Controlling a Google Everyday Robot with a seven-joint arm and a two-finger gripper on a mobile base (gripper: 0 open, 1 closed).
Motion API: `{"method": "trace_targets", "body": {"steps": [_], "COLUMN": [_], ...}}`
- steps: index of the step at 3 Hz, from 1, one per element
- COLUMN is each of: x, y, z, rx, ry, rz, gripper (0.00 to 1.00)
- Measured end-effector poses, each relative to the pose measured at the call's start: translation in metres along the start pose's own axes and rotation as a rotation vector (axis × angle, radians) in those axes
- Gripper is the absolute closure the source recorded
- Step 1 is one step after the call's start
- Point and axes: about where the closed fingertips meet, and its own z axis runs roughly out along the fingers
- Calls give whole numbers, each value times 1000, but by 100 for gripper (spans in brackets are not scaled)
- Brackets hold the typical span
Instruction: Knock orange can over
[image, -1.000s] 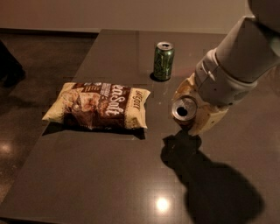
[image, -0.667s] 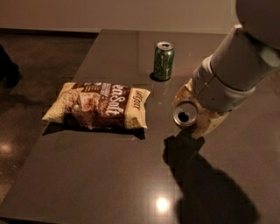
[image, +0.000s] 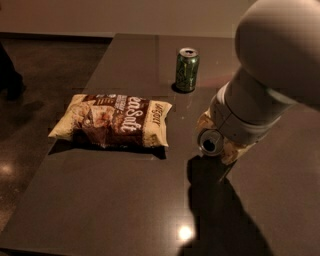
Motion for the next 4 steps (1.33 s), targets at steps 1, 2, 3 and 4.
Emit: {"method": "trace_targets", "body": {"steps": [1, 2, 3, 4], "x": [1, 3, 5, 5], "y": [3, 4, 5, 6], "z": [7, 13, 24, 26], "rx": [-7, -27, -71, -83], "ry": [67, 94, 74, 69], "rz": [-44, -76, -80, -81], "gripper": [15, 0, 0, 0]}}
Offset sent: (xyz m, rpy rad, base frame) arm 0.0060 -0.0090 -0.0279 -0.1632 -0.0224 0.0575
